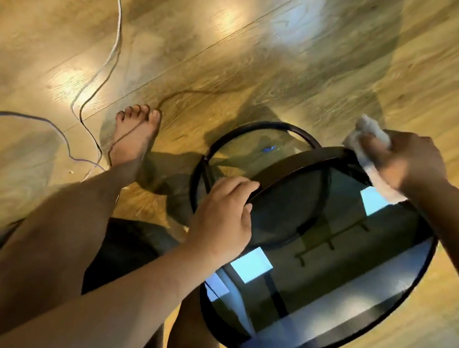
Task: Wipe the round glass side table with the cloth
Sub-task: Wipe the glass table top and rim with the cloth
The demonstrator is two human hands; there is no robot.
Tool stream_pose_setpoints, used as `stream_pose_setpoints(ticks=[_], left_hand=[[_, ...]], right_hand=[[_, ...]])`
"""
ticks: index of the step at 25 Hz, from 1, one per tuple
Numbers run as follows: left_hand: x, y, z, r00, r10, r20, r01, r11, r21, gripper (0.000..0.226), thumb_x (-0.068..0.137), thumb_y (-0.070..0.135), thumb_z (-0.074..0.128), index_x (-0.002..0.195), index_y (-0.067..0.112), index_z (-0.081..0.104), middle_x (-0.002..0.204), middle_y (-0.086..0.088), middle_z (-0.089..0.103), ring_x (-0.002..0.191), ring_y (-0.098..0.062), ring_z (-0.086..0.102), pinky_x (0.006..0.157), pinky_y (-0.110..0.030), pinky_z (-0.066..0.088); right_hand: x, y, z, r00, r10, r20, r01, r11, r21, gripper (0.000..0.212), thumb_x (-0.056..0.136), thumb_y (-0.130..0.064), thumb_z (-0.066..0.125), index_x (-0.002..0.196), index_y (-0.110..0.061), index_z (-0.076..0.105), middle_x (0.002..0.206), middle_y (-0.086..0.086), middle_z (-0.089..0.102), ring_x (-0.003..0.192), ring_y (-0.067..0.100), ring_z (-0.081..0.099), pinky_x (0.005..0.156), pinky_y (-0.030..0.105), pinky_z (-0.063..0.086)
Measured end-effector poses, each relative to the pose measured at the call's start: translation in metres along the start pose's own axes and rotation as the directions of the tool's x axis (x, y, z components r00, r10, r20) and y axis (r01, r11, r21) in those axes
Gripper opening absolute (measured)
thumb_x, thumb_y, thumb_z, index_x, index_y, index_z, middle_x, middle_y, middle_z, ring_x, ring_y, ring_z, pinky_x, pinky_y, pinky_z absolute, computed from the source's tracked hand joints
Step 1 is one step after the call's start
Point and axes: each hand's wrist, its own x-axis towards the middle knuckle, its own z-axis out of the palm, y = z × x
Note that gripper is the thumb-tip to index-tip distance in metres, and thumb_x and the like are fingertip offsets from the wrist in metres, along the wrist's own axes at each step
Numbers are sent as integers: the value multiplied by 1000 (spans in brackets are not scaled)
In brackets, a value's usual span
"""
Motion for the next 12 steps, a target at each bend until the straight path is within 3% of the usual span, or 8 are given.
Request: stream_pose_setpoints(ticks=[1,2,4,6,8,10,12], left_hand=[[8,7,0,999,47,-2,-47,999,-9,35,96,11,57,131,11,61,127,-4,62,123,-18,53,103,-25,43],[18,15,1,996,90,-13,-90,996,-16,32,96,9,57,127,9,63,123,-6,64,120,-20,56,101,-25,43],[37,28,3,989,138,-50,-138,990,-12,22,94,9,58,112,5,70,109,-9,69,105,-23,62,93,-29,49],[47,34,5,985,148,-84,-146,989,36,11,89,8,60,93,5,71,94,-9,69,89,-22,63,79,-31,53],[39,29,3,977,204,-64,-196,973,123,13,90,9,61,98,6,70,99,-9,69,95,-21,63,82,-26,50],[30,23,2,964,266,-5,-262,952,157,23,94,11,58,114,6,68,111,-8,68,106,-20,62,90,-25,49],[38,32,7,960,280,-1,-277,949,148,28,97,16,52,119,7,67,114,-7,68,109,-19,62,94,-28,50]], right_hand=[[-2,6,0,998,52,-20,-51,998,44,54,93,-64,37,88,-18,66,92,22,68,86,41,62,67,38,44],[-8,-3,5,998,15,-60,-9,995,97,52,93,-62,37,83,-19,64,87,20,68,83,40,62,65,37,43],[-19,-42,24,967,-217,-136,234,963,133,52,92,-61,36,71,-19,59,75,14,66,74,35,62,60,34,39],[-29,-78,31,900,-424,-100,434,894,114,58,89,-63,30,66,-19,60,66,5,63,66,28,59,57,32,33],[-21,-72,29,858,-512,-48,514,851,107,55,87,-68,28,59,-30,55,56,-4,54,58,22,52,51,29,26],[5,-26,25,924,-381,-12,378,911,165,51,85,-73,31,57,-35,50,56,-8,53,59,23,52,50,28,30],[28,30,19,995,-80,67,62,969,241,55,86,-73,37,74,-27,65,81,9,70,77,32,59,62,34,39]])
